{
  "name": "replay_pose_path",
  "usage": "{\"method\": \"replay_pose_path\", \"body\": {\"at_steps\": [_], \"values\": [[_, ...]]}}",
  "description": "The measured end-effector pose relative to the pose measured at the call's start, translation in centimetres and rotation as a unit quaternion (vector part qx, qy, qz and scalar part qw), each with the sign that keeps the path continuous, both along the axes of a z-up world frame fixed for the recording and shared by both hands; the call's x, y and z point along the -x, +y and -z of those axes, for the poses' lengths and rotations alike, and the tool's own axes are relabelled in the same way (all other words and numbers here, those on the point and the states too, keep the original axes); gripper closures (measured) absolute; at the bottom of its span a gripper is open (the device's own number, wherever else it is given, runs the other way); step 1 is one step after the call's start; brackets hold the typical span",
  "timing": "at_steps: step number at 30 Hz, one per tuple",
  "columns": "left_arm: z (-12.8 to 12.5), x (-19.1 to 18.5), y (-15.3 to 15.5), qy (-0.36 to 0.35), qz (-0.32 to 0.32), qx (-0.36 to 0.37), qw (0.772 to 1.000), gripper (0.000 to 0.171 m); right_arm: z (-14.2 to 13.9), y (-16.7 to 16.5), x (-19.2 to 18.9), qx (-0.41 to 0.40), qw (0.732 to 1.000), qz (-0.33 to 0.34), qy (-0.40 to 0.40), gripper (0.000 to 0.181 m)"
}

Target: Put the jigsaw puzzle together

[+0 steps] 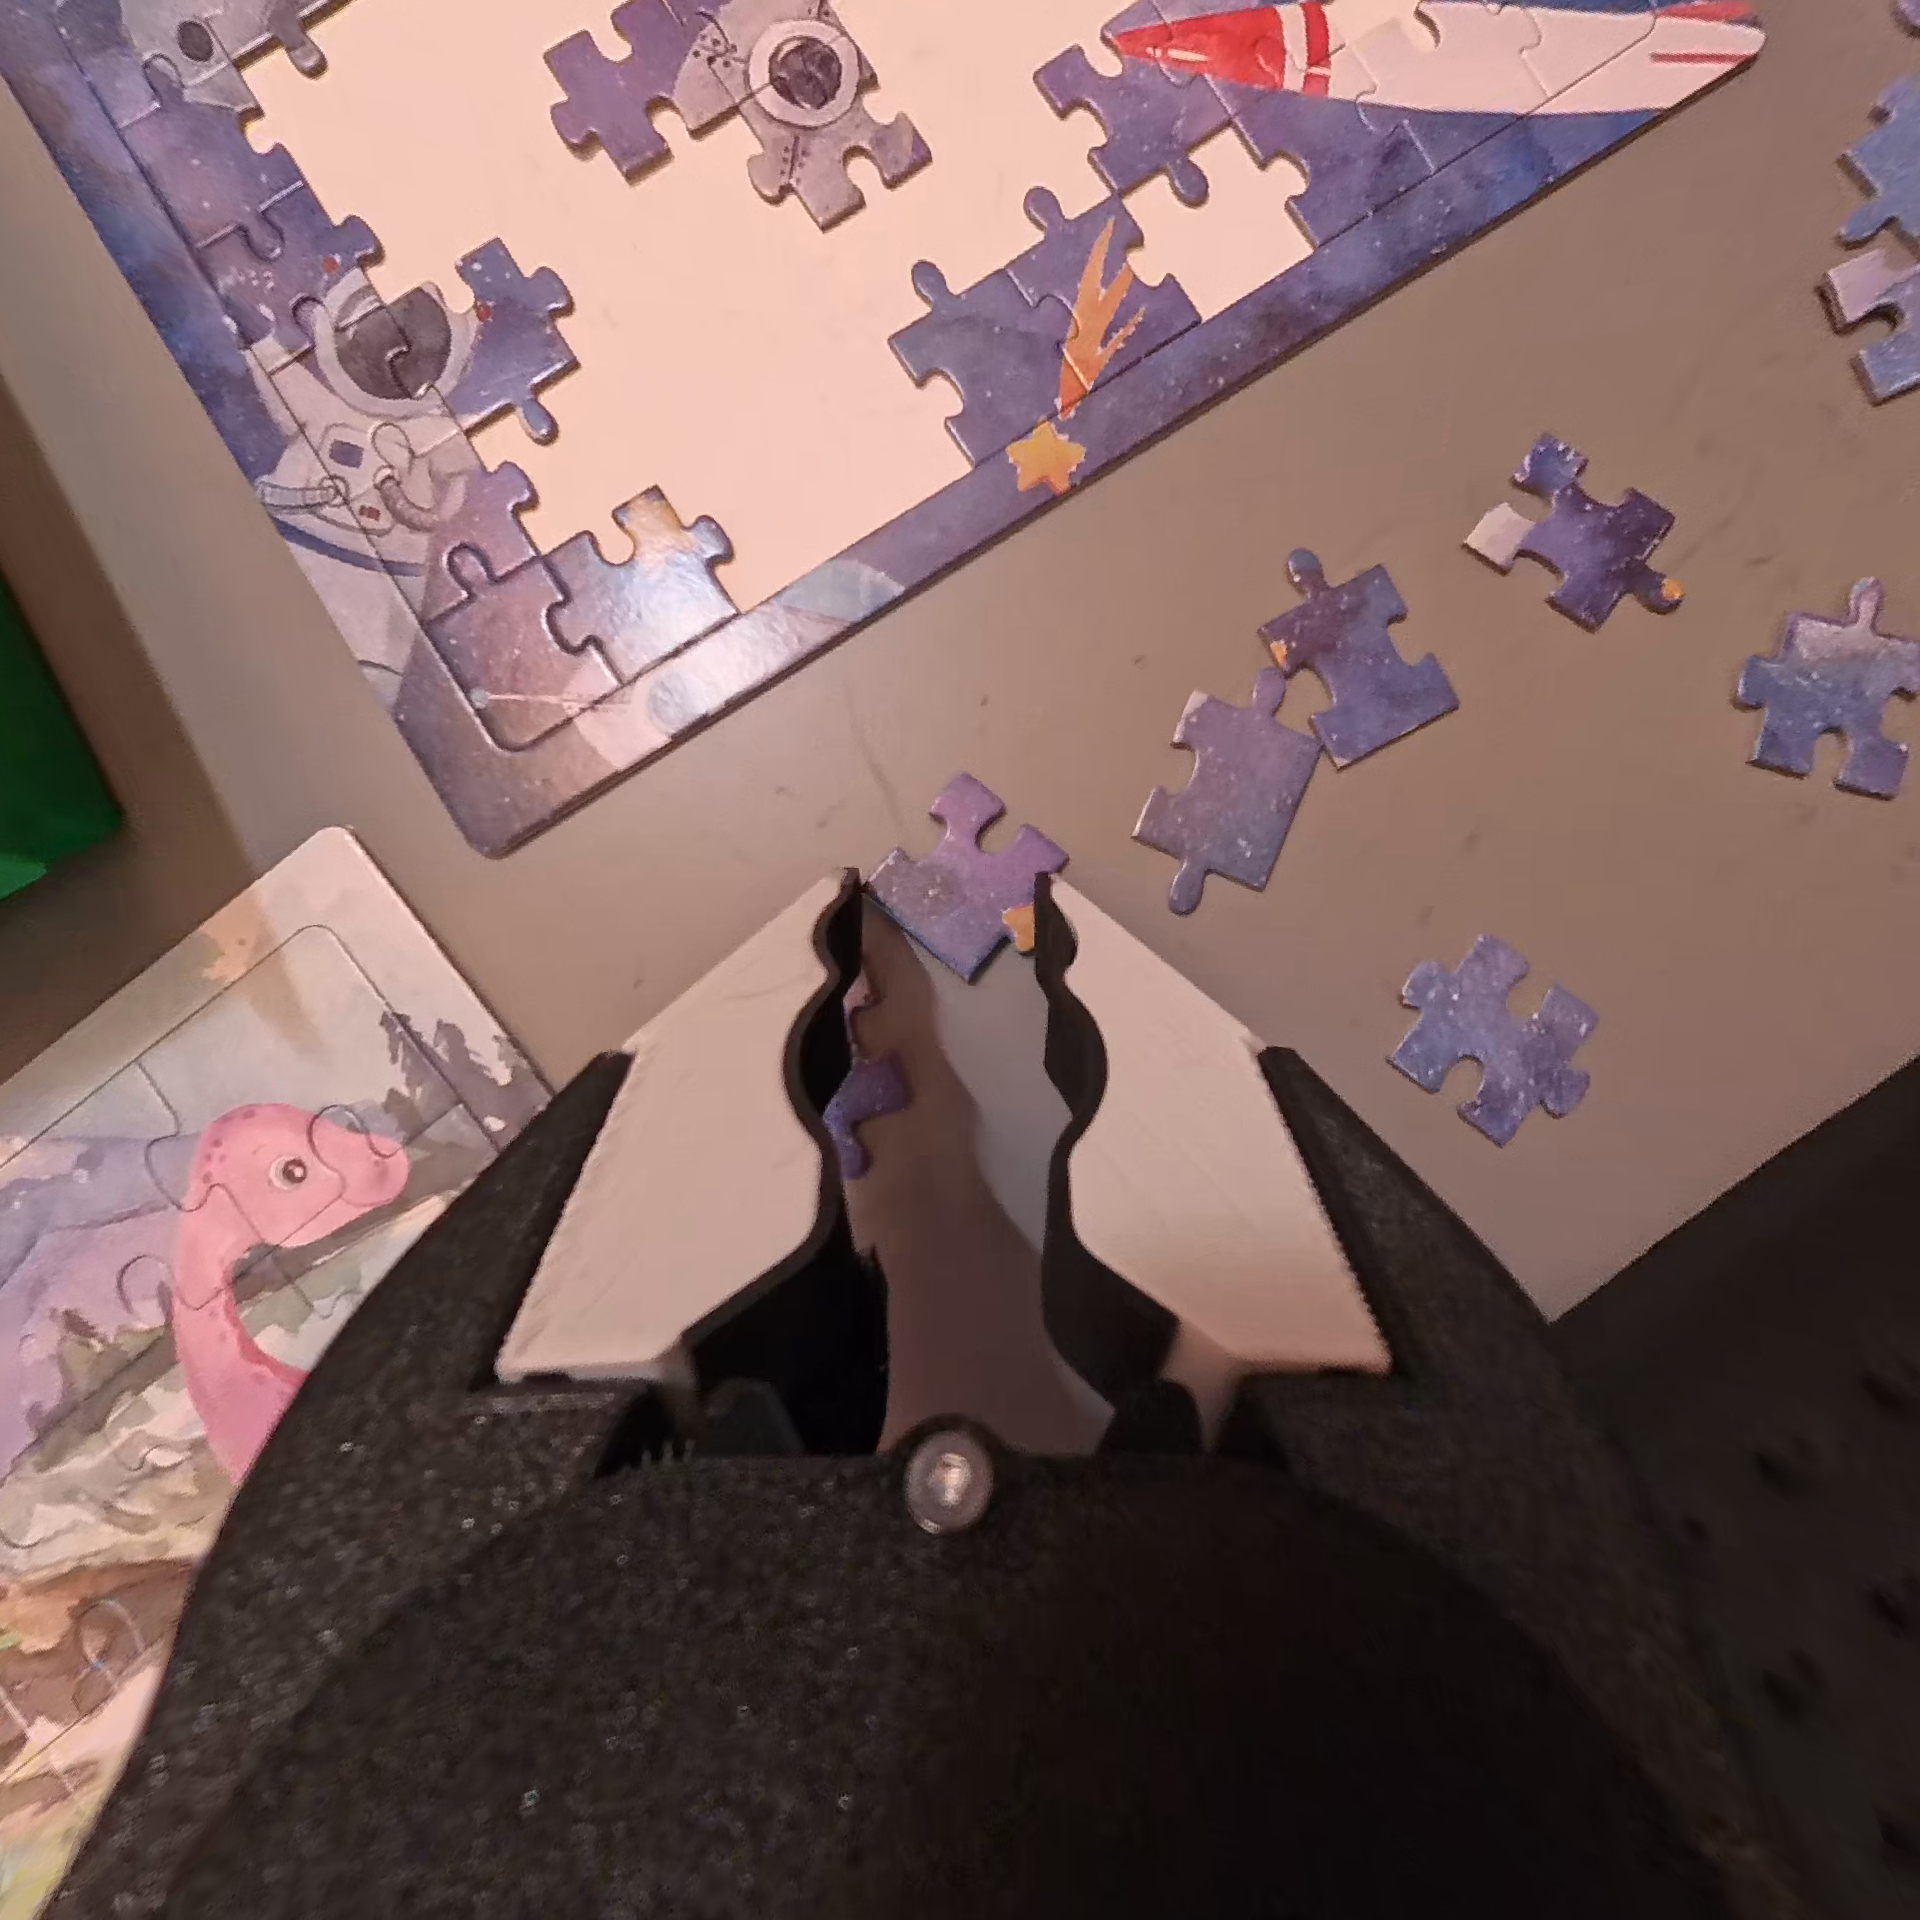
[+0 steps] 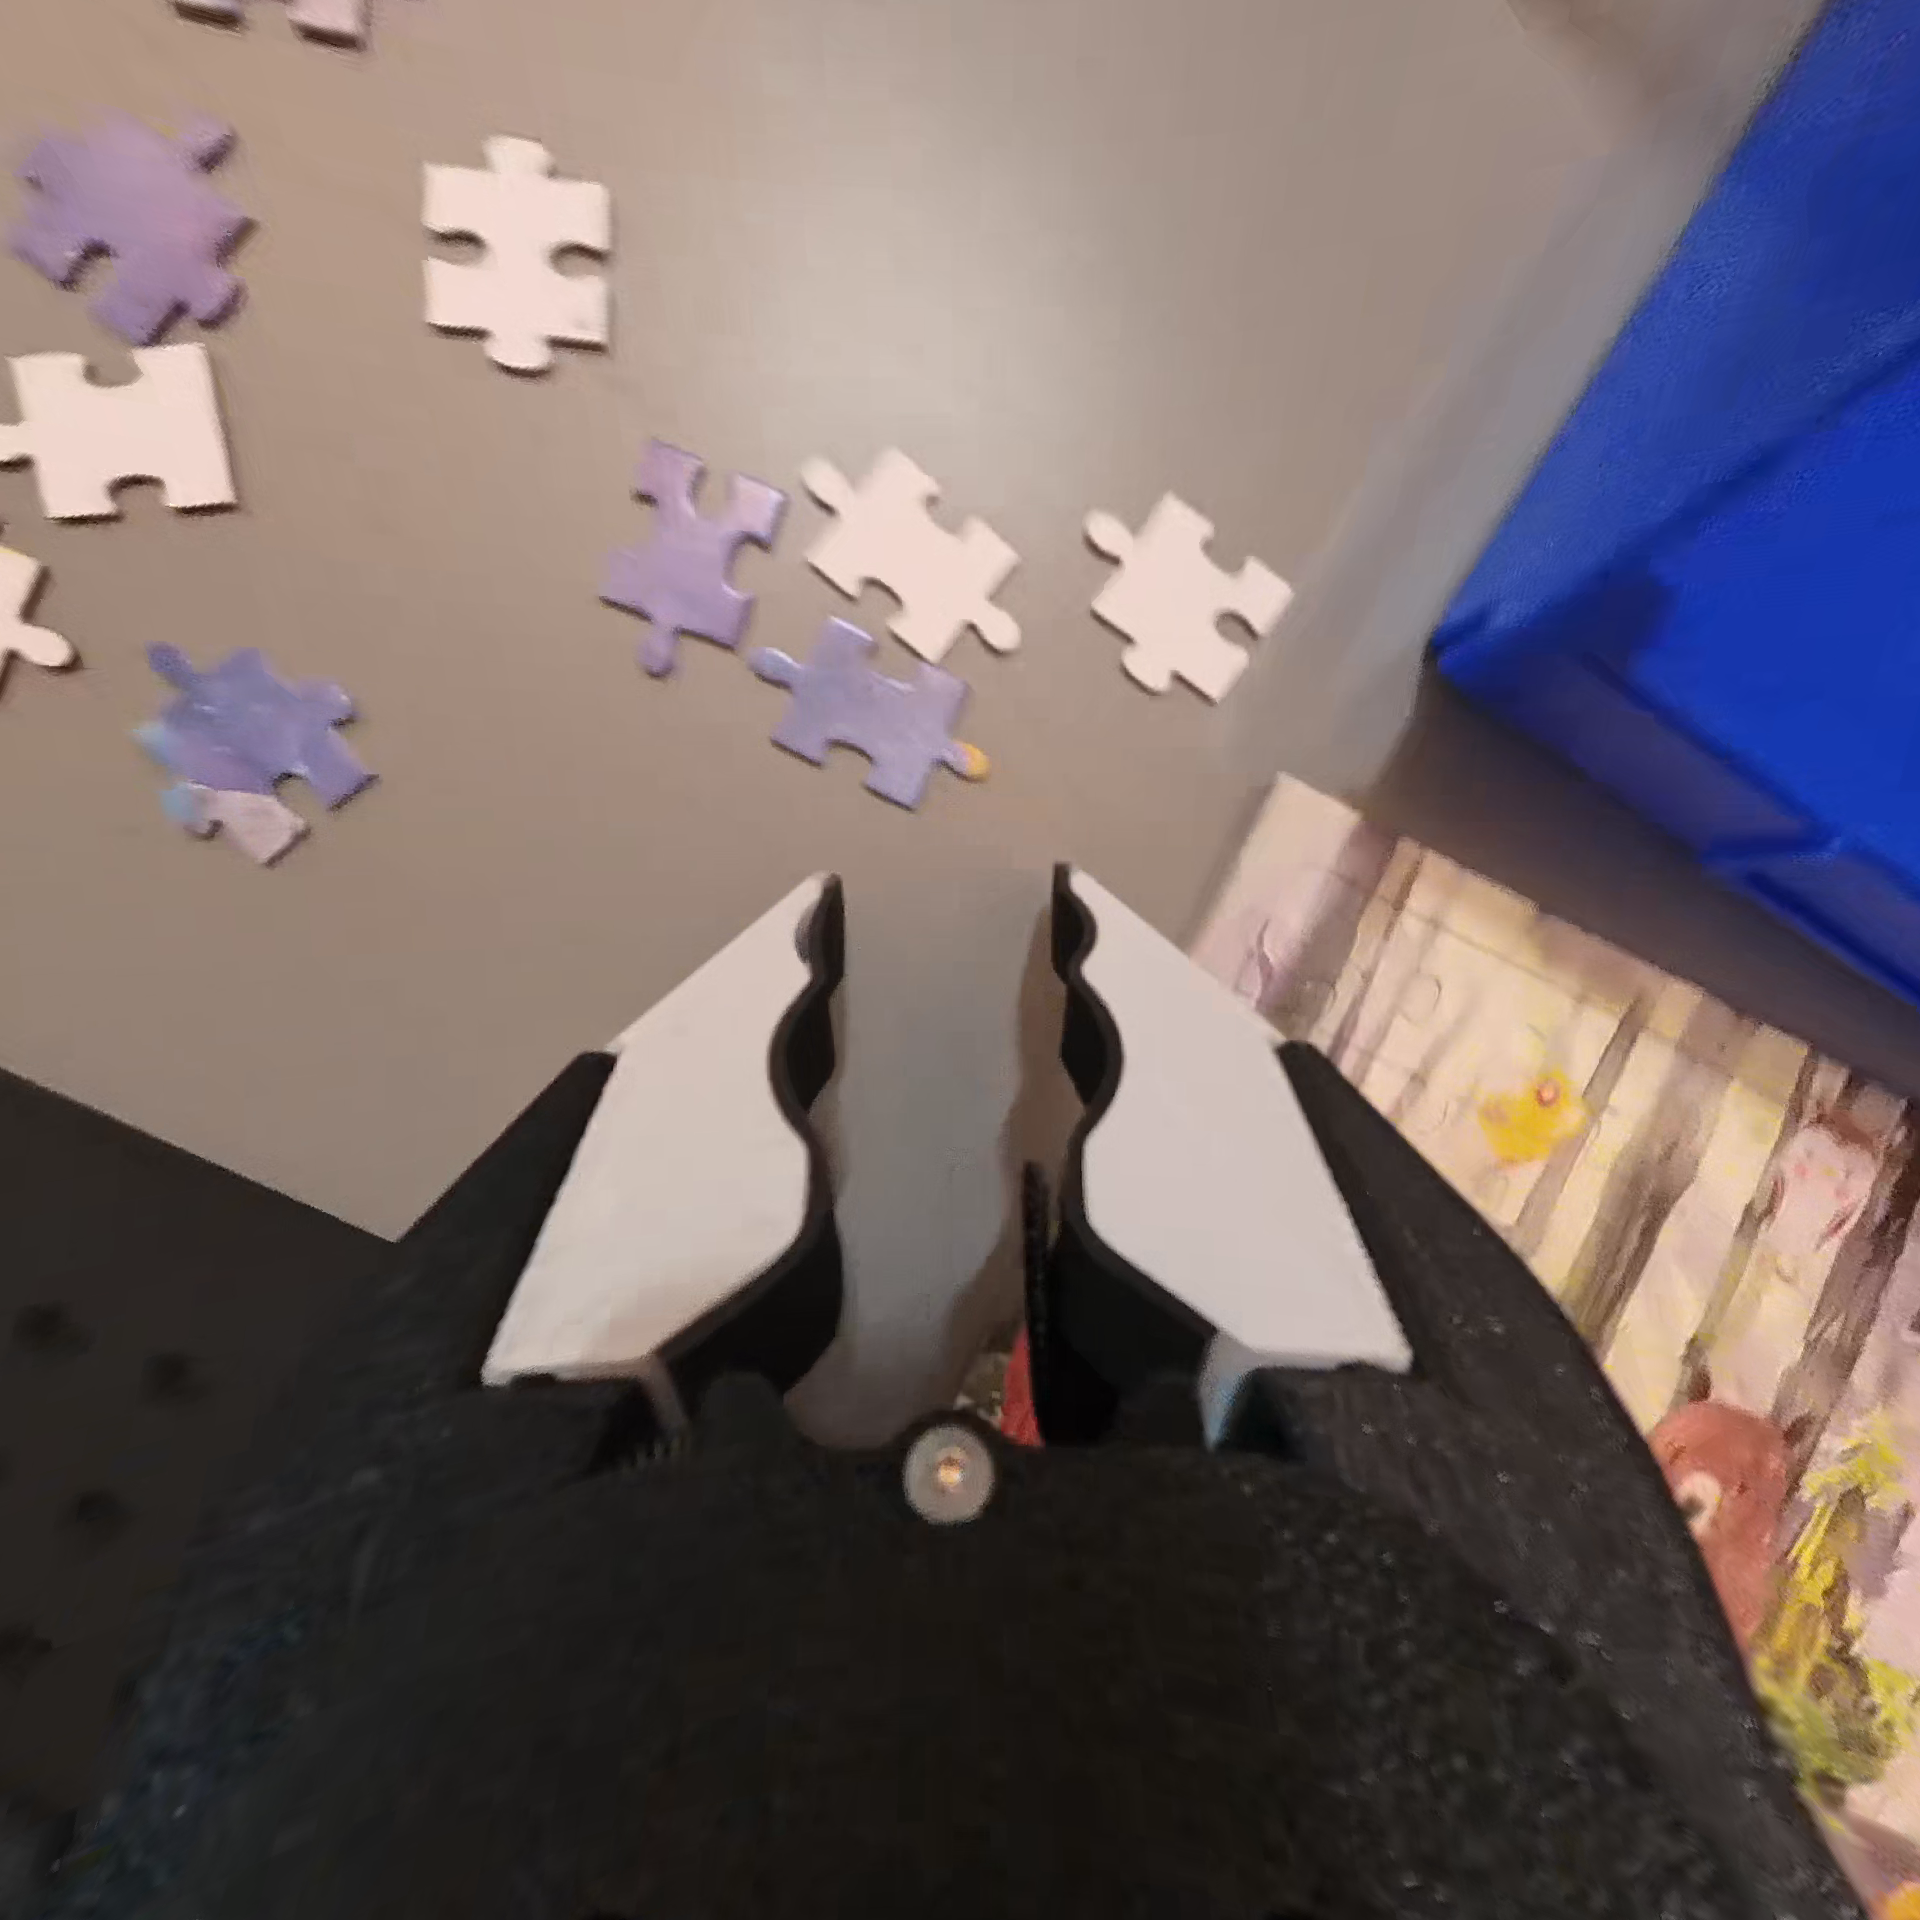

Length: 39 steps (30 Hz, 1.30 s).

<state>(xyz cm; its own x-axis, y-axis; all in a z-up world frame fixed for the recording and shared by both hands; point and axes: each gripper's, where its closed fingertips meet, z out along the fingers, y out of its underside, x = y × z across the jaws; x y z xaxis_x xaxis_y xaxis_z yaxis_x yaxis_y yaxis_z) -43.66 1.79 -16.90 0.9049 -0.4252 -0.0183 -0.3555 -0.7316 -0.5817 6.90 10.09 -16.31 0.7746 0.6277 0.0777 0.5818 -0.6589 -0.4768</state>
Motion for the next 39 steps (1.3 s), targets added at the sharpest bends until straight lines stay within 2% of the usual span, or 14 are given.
{"method": "replay_pose_path", "body": {"at_steps": [3,8,11,14,20,24,28,31,32,33,36,39], "values": [[0.0,-0.2,0.1,-0.005,-0.002,-0.001,1.000,0.139,0.4,0.5,-0.9,0.011,0.999,0.038,0.030,0.136],[-0.2,-0.1,0.3,0.001,-0.006,-0.006,1.000,0.139,-0.5,3.2,0.5,-0.031,0.996,0.059,0.063,0.132],[-0.6,-0.1,0.3,0.007,-0.007,-0.015,1.000,0.138,-0.1,4.4,1.3,-0.020,0.994,0.077,0.079,0.121],[-1.1,0.3,0.0,0.013,-0.011,-0.024,1.000,0.138,-0.4,4.0,3.5,-0.007,0.993,0.051,0.110,0.130],[-2.2,1.2,-0.1,0.016,-0.030,-0.037,0.999,0.139,0.7,4.4,4.0,-0.017,0.998,0.024,0.048,0.134],[-4.6,1.0,0.3,0.047,-0.021,-0.073,0.996,0.139,0.8,4.6,4.1,0.003,0.998,0.039,0.048,0.141],[-6.8,-0.2,0.6,0.041,-0.010,-0.104,0.994,0.139,0.8,4.4,4.3,0.014,0.998,0.034,0.045,0.150],[-7.7,-1.1,0.7,0.035,-0.003,-0.122,0.992,0.139,0.6,4.2,4.6,0.022,0.996,0.041,0.073,0.151],[-7.9,-1.5,0.6,0.028,0.001,-0.123,0.992,0.139,0.4,4.0,4.9,0.028,0.995,0.040,0.092,0.160],[-7.9,-2.0,0.6,0.019,0.004,-0.123,0.992,0.140,0.0,3.9,5.2,0.025,0.993,0.039,0.111,0.181],[-7.7,-3.7,0.5,-0.009,0.016,-0.120,0.993,0.140,-2.6,3.6,7.5,0.016,0.976,0.030,0.215,0.181],[-7.2,-4.8,0.6,-0.016,0.026,-0.114,0.993,0.140,-3.1,3.5,7.6,0.006,0.979,0.028,0.203,0.181]]}}
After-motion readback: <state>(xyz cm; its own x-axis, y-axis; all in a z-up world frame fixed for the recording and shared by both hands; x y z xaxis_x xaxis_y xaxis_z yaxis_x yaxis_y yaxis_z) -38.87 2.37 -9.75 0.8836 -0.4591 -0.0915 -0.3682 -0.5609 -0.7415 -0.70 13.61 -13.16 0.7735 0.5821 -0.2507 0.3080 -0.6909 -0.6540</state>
